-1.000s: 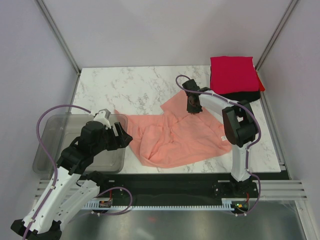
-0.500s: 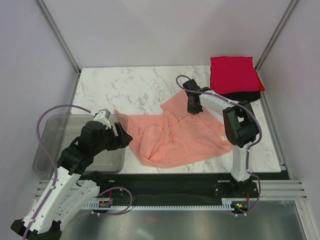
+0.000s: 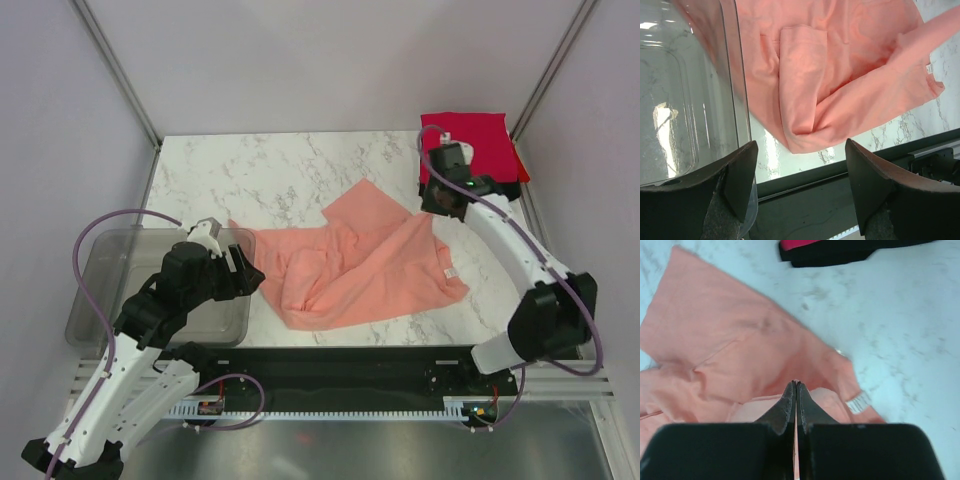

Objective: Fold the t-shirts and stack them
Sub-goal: Flatten the tshirt out

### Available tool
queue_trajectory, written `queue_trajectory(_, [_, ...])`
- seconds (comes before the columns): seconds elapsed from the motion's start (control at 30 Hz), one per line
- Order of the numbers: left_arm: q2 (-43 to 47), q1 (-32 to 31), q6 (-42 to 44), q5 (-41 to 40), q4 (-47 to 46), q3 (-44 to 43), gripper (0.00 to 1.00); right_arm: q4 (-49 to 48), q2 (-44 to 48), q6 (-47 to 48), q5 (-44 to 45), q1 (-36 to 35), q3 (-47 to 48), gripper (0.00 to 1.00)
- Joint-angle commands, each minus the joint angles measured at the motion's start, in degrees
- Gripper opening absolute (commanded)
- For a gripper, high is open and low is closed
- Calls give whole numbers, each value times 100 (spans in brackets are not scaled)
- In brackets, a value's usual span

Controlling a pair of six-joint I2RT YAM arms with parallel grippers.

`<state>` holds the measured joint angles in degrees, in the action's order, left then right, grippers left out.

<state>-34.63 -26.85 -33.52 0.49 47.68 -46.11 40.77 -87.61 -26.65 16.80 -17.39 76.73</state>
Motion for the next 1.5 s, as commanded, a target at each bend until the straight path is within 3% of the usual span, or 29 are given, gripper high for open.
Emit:
queue_trajectory(0.0, [-44, -4, 179, -32, -154, -3, 78, 299, 928, 187, 104, 647, -429, 0])
queue_trajectory(0.17, [-184, -4, -251, -76, -241, 5, 77, 458, 2159, 170, -140, 1912, -1203, 0])
queue_trajectory(0.33, [-937, -66, -594, 338, -785, -12, 67, 344, 3161, 20, -475, 2836, -2028, 0])
queue_trajectory(0.6, [-2924, -602, -595, -31, -1550, -495, 66, 151, 3628, 2, -1257, 2873, -2918, 0])
queue_trajectory(1.0, [-5815, -584, -164, -436, -2474, -1576, 63, 176, 3672, 99, -1978, 2873, -2891, 0])
queue_trajectory(1.47, [-6872, -584, -155, -418, -2694, -2087, 53, 133, 3629, 178, -2260, 2864, -2918, 0])
